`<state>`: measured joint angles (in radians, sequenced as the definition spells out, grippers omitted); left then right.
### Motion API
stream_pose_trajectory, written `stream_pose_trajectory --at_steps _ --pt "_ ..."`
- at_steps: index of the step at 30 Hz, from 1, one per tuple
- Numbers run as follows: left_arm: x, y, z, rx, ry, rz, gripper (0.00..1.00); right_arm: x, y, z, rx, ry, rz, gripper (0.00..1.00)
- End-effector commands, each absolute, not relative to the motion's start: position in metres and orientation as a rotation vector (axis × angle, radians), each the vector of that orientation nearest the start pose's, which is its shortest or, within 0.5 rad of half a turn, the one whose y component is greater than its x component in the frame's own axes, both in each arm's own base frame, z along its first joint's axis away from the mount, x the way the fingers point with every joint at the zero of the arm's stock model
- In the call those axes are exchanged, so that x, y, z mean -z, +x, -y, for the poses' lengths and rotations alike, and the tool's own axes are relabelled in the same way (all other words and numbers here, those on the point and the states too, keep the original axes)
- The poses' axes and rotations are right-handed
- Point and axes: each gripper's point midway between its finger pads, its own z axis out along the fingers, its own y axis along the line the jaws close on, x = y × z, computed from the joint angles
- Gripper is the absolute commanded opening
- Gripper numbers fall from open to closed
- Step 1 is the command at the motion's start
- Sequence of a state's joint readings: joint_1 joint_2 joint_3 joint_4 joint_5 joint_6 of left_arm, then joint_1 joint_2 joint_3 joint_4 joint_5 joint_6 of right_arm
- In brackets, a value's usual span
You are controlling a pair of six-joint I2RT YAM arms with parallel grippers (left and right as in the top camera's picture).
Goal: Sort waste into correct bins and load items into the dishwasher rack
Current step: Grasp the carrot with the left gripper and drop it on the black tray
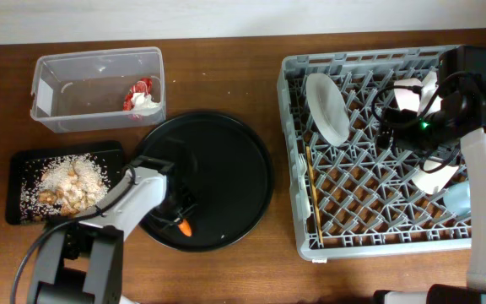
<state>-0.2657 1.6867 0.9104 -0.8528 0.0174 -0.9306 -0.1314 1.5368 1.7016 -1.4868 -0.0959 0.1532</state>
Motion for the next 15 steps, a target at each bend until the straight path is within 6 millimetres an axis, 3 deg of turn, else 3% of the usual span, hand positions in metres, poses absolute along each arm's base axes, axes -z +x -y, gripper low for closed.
stream_pose_trajectory --at_steps 1,2,5,7,9,12,15 --pt "-0.040 0.285 0.036 -0.016 -0.875 -2.911 0.02 -0.242 0.301 0.024 -0.146 0.389 -2.853 0.99" --pt "-0.055 0.292 0.027 -0.004 -0.850 -2.871 0.01 -0.242 0.302 0.024 -0.146 0.388 -2.852 0.99" --pt "-0.126 0.305 -0.050 -0.174 -0.992 -2.548 0.02 -0.242 0.302 0.024 -0.146 0.389 -2.852 0.99" --pt "-0.141 0.297 -0.101 -0.234 -1.171 -2.403 0.01 -0.242 0.302 0.024 -0.147 0.389 -2.852 0.99" --pt "-0.124 0.285 -0.148 -0.261 -1.386 -2.343 0.01 -0.242 0.302 0.024 -0.147 0.389 -2.852 0.99" --pt "-0.084 0.283 -0.165 -0.179 -1.542 -2.384 0.02 -0.242 0.301 0.024 -0.147 0.389 -2.855 0.99" --pt "-0.051 0.288 -0.171 -0.186 -1.588 -2.431 0.03 -0.242 0.301 0.024 -0.147 0.389 -2.855 0.99"
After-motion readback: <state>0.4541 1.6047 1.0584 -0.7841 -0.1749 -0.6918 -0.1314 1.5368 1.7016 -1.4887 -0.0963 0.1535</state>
